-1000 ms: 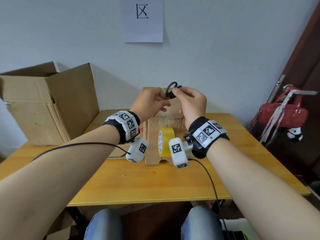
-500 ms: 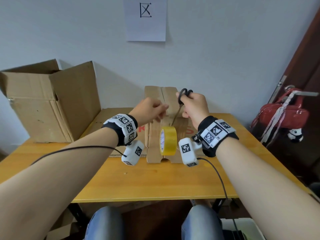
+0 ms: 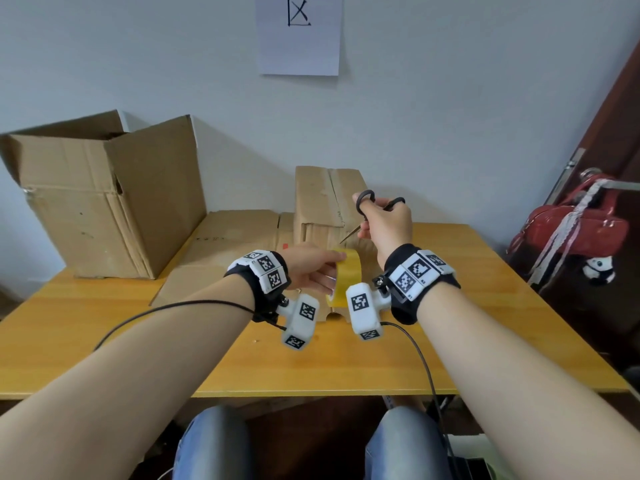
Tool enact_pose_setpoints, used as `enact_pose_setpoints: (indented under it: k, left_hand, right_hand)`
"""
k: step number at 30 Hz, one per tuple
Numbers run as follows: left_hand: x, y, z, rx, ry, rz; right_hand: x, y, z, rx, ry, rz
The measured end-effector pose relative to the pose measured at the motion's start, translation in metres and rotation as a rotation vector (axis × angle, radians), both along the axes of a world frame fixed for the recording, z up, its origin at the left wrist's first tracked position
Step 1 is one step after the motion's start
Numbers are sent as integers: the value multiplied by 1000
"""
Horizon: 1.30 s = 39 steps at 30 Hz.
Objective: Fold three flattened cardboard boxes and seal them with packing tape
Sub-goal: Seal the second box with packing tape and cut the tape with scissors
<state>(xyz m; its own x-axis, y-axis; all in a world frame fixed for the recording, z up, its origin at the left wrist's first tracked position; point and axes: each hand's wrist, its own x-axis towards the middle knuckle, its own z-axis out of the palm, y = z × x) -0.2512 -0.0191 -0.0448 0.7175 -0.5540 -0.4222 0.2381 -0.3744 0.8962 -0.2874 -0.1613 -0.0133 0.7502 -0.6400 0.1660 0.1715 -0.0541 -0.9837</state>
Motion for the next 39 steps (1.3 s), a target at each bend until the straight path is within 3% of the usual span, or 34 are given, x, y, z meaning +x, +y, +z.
enact_pose_setpoints:
  k: [7, 39]
  left_hand:
    - [-2, 2, 5, -77, 109, -42]
    - [3, 0, 4, -63, 162, -18]
  right_hand:
    - [8, 6, -13, -32, 10, -48]
    - [-1, 1, -29, -216, 36, -154]
